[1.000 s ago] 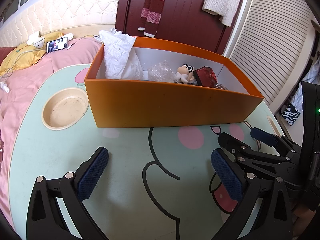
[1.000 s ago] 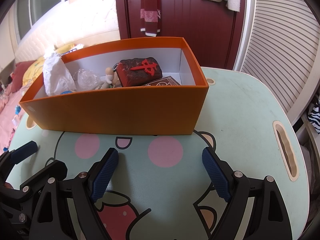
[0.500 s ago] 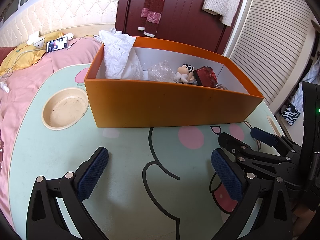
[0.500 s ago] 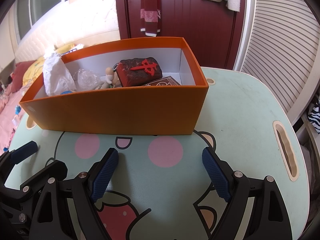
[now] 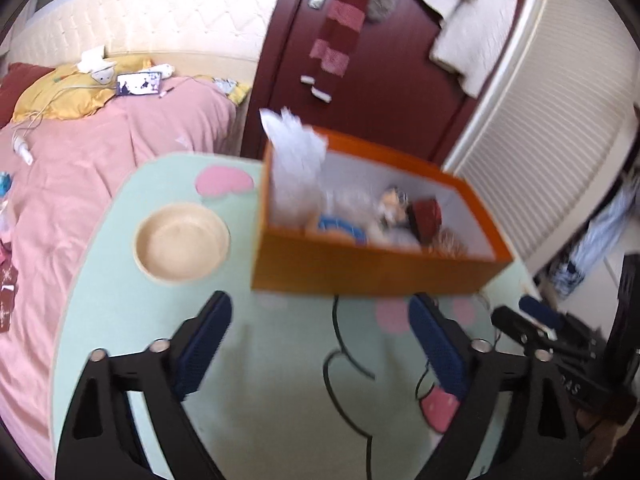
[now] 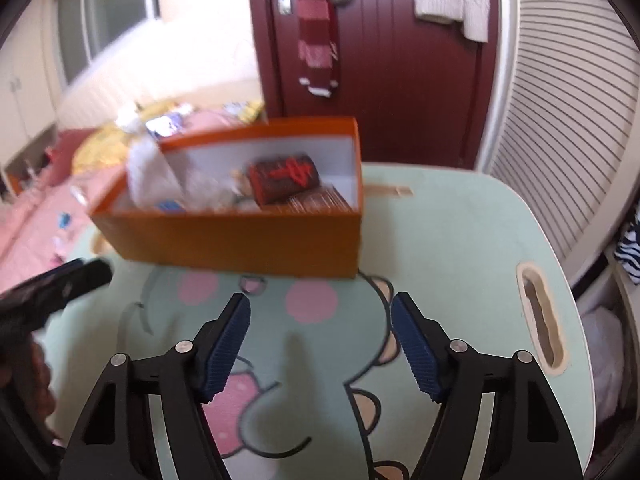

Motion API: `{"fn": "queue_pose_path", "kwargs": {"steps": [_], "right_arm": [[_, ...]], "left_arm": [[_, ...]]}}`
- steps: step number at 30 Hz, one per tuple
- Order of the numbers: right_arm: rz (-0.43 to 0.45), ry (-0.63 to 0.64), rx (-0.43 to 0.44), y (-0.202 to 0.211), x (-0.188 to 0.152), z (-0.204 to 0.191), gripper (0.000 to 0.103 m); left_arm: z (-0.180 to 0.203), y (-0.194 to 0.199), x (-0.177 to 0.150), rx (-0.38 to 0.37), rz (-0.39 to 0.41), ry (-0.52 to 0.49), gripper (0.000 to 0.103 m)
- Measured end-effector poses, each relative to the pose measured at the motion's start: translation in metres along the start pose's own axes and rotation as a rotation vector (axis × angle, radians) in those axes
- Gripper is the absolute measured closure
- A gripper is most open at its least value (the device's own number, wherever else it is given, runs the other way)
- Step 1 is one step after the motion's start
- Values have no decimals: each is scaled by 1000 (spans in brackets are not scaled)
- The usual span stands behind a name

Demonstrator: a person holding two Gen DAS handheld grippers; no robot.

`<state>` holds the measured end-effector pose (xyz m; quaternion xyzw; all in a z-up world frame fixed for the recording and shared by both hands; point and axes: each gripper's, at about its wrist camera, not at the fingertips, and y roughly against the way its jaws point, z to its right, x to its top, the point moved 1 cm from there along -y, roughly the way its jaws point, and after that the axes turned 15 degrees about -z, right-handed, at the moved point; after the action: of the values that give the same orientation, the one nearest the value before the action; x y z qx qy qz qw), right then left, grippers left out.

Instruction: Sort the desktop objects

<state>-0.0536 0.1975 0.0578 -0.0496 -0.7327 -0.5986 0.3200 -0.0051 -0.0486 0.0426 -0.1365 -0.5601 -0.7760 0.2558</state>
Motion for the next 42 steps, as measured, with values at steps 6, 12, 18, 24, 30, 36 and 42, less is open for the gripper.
{"fn": "queue_pose_path", "kwargs": {"steps": [6,12,18,24,30,36,42], "right_arm": [[99,38,58,28,43,-13,30],[18,129,161,10,98,-41,44],[-95,137,69,-22,122,-44,46],[-205,165,30,-49,123,-41,45],[-279,236,-37,-71,129,-46,45],[-229,235,9,-63,128,-39,49],[-114,127,149,-35,127,-14,49]], "left_arm": [[5,15,53,13,82,-66,18],[6,-1,72,-19,31,-65,52],[12,-33,76,-14,-85,-77,52],[14,-48,81,15,-119,-61,52],[18,-51,81,23,-145,-71,52],[23,-50,78,53,-158,-99,52],[30,-50,81,46,-177,-129,52]]}}
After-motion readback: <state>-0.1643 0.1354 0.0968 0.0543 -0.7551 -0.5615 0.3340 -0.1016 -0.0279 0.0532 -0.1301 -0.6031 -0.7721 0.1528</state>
